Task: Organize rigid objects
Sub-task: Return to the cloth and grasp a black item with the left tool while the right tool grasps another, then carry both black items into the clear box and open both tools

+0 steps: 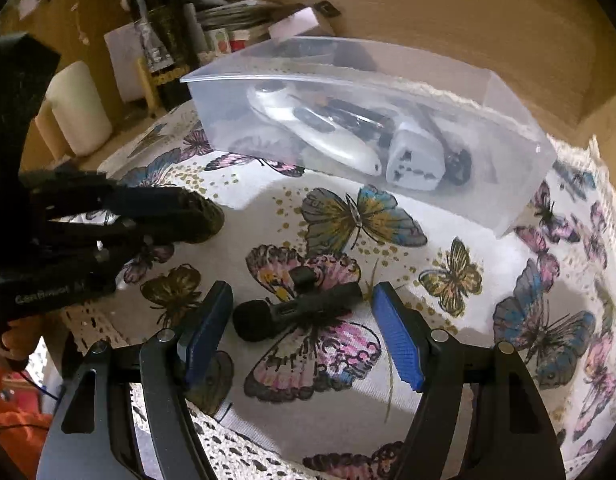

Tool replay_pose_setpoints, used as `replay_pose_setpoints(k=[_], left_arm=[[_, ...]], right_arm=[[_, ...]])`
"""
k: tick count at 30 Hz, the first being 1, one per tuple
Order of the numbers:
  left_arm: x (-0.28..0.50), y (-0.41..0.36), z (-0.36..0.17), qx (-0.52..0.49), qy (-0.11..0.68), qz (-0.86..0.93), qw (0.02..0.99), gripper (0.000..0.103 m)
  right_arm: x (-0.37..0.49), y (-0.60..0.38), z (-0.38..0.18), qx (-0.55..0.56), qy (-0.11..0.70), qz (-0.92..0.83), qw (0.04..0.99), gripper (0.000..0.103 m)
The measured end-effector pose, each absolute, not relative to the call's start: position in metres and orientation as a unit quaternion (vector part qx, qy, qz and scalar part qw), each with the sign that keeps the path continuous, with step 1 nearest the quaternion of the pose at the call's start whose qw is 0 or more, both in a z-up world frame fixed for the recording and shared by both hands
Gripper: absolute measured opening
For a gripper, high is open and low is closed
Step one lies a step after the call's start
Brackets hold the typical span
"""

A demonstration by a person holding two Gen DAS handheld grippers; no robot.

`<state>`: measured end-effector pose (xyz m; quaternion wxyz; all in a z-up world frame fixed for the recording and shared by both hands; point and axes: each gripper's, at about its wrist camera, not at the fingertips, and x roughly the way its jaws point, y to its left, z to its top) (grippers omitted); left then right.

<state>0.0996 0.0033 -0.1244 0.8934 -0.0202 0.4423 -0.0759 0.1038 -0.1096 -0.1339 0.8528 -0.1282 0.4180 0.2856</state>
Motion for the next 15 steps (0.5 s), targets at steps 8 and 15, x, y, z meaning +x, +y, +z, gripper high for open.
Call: replay_pose_setpoints(k=[8,15], left_arm=[[0.112,0.002,-0.129,-0.019,0.441,-0.081,0.893,0.032],[0.106,0.011,-0.091,-0.019,0.386,-0.071,0.919,0.000]], right_arm=[[0.102,-0.115,-0.126,-0.130,0.398,0.266,0.868,0.055],[0.115,-0.141,-0.085,-0.087,0.347,0.239,0.903,0.055]])
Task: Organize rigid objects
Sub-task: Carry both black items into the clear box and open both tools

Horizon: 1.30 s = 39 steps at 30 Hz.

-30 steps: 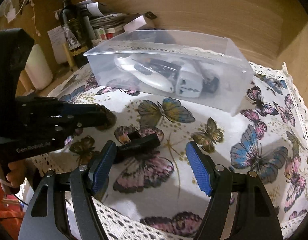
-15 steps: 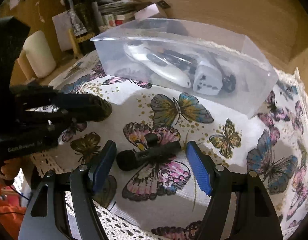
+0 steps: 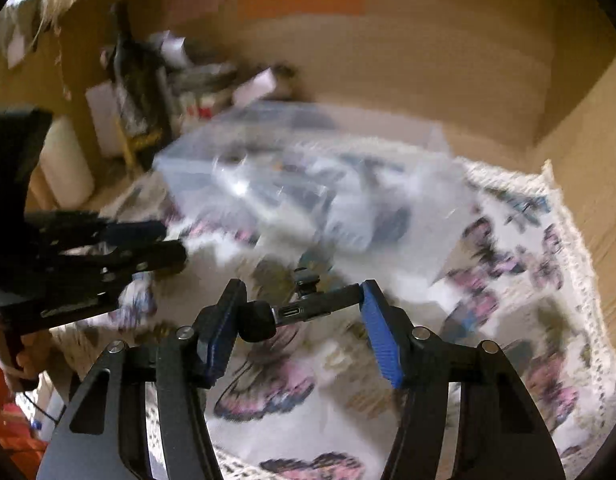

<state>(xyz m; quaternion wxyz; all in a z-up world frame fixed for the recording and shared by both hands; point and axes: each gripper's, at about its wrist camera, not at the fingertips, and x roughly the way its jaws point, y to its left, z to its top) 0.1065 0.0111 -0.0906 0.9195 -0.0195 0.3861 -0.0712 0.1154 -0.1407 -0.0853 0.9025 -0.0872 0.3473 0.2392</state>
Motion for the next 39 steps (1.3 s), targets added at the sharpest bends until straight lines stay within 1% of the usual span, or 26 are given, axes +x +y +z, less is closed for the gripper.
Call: replay_pose_setpoints(k=[7,10,11,12,13,14,15,19,20,21,22,26,33,36,39], left_arm=[[0.114,0.024,-0.055,-0.034,0.340,-0.068,0.937,0.001],[0.124,0.024,-0.062,-0.043,0.363,-0.084,0.927,0.007],[0.126,0.021,-0.067,-0.040,0.372,-0.085,0.924,0.016],[0.129,0.017,-0.074,-0.036,0.383,-0.085,0.919,0.027],[0.132,0.014,-0.084,-0.034,0.400,-0.087,0.912,0.034],[0.134,0.011,-0.093,-0.035,0.413,-0.091,0.905,0.045],[0.134,0.007,-0.099,-0.035,0.422,-0.095,0.901,0.051],[0.146,-0.006,-0.127,-0.017,0.460,-0.096,0.882,0.052],[0.150,-0.008,-0.134,-0.012,0.466,-0.090,0.880,0.050],[0.150,-0.009,-0.133,-0.003,0.456,-0.083,0.886,0.046],[0.151,-0.011,-0.132,0.007,0.454,-0.080,0.888,0.036],[0.146,-0.008,-0.119,0.005,0.434,-0.078,0.898,0.035],[0.124,0.006,-0.064,-0.007,0.358,-0.072,0.931,0.035],[0.131,0.013,-0.048,-0.011,0.336,-0.062,0.940,0.035],[0.151,0.021,-0.046,-0.020,0.338,-0.058,0.939,0.035]], right_arm=[[0.133,-0.154,-0.048,-0.051,0.298,0.219,0.928,0.055],[0.140,-0.160,-0.041,-0.042,0.289,0.219,0.931,0.055],[0.144,-0.158,-0.039,-0.041,0.287,0.218,0.932,0.055],[0.144,-0.159,-0.038,-0.042,0.286,0.218,0.932,0.055],[0.144,-0.160,-0.038,-0.042,0.285,0.217,0.932,0.055],[0.147,-0.159,-0.038,-0.042,0.285,0.216,0.933,0.055],[0.148,-0.159,-0.038,-0.043,0.286,0.216,0.932,0.055],[0.158,-0.154,-0.042,-0.051,0.292,0.215,0.930,0.055],[0.160,-0.154,-0.043,-0.053,0.293,0.215,0.930,0.055],[0.163,-0.152,-0.044,-0.056,0.295,0.215,0.929,0.055],[0.166,-0.151,-0.044,-0.057,0.297,0.216,0.928,0.055],[0.178,-0.149,-0.047,-0.060,0.303,0.217,0.926,0.055],[0.200,-0.142,-0.056,-0.065,0.324,0.212,0.920,0.055],[0.209,-0.134,-0.062,-0.068,0.334,0.215,0.915,0.055],[0.215,-0.124,-0.069,-0.073,0.343,0.221,0.910,0.055]])
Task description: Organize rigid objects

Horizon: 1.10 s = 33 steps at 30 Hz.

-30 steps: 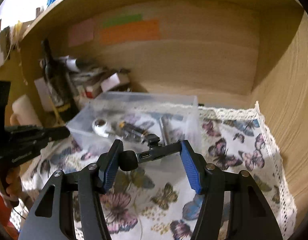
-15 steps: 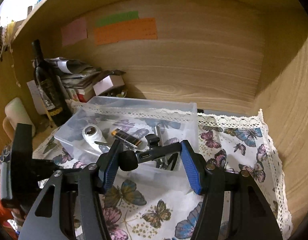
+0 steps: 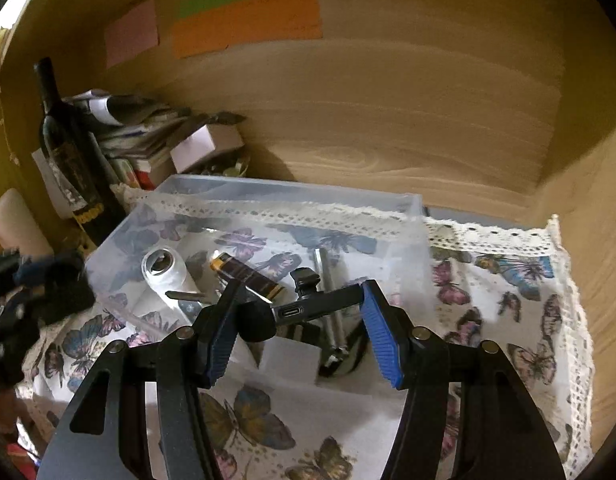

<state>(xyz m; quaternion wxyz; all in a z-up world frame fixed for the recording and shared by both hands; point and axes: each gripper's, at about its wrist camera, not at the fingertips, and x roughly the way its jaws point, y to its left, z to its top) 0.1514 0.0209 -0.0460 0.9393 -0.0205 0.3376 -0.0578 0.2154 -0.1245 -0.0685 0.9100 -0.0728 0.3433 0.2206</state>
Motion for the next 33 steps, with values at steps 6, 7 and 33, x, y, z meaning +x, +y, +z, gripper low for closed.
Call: replay_pose_setpoints(k=[6,7,33], left_arm=[[0.182,0.011,-0.073,-0.012,0.374,-0.056,0.926,0.035],[0.183,0.011,-0.075,-0.013,0.371,-0.054,0.927,0.035],[0.059,0.010,0.020,-0.033,0.197,-0.041,0.979,0.099]], right_arm=[[0.219,-0.110,-0.082,-0.096,0.358,0.225,0.901,0.058],[0.218,-0.111,-0.081,-0.098,0.358,0.225,0.901,0.059],[0.075,-0.171,0.017,-0.044,0.174,0.212,0.961,0.103]])
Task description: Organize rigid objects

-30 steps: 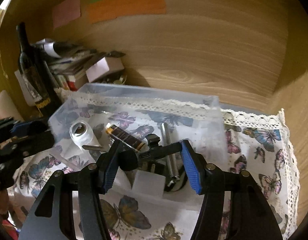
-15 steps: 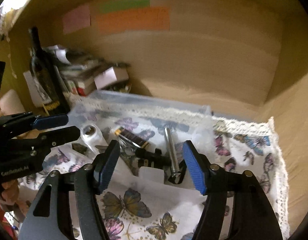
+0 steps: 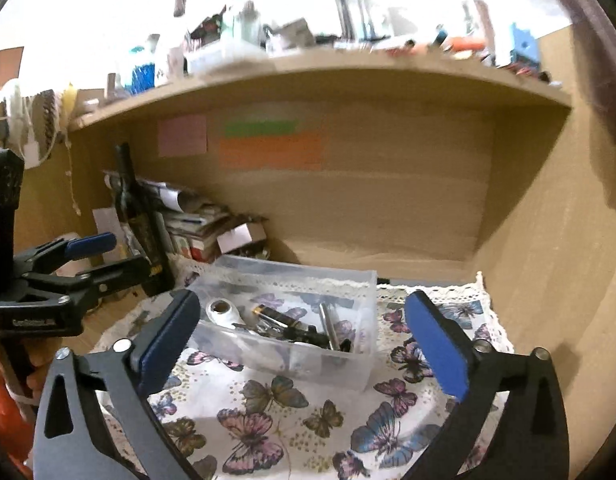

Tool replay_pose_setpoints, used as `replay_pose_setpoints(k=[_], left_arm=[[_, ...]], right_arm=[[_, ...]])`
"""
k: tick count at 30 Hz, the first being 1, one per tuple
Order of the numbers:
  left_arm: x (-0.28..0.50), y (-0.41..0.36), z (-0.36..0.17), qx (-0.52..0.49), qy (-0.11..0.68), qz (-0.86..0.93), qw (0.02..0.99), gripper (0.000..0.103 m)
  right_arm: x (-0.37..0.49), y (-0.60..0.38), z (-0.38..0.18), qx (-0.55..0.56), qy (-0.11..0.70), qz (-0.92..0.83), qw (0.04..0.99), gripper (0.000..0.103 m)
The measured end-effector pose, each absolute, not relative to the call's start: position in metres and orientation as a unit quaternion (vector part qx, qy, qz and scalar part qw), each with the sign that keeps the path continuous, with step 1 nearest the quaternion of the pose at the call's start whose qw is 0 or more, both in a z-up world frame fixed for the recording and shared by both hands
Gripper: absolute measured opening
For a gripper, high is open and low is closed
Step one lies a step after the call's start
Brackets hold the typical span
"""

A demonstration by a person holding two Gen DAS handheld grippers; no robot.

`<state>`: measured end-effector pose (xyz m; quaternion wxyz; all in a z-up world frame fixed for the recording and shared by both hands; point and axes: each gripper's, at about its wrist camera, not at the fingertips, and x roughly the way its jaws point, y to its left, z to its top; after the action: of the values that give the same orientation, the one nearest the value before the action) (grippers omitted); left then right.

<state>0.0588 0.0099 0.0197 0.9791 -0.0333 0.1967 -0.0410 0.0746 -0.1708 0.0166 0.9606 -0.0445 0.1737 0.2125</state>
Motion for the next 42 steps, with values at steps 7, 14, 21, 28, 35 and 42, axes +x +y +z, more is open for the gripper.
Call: replay_pose_setpoints(k=[7,14,21,28,35,42], left_arm=[[0.029,0.005,0.022,-0.032,0.177,-0.036,0.983,0.102],[0.010,0.001,0.022,-0.030,0.163,-0.037,0.985,0.102],[0.003,0.000,0.025,-0.028,0.154,-0.036,0.987,0.103],[0.000,0.001,0.028,-0.027,0.147,-0.036,0.988,0.103],[-0.004,0.000,0.030,-0.024,0.141,-0.035,0.989,0.103],[-0.005,-0.002,0.031,-0.022,0.139,-0.035,0.989,0.103]], right_arm=[[0.047,-0.177,0.018,-0.040,0.155,0.213,0.964,0.103],[0.027,-0.178,0.018,-0.043,0.141,0.210,0.967,0.103],[0.019,-0.176,0.020,-0.041,0.134,0.209,0.968,0.103],[0.017,-0.176,0.021,-0.040,0.130,0.208,0.968,0.103],[0.014,-0.176,0.023,-0.038,0.127,0.209,0.969,0.103],[0.012,-0.175,0.023,-0.037,0.123,0.210,0.969,0.103]])
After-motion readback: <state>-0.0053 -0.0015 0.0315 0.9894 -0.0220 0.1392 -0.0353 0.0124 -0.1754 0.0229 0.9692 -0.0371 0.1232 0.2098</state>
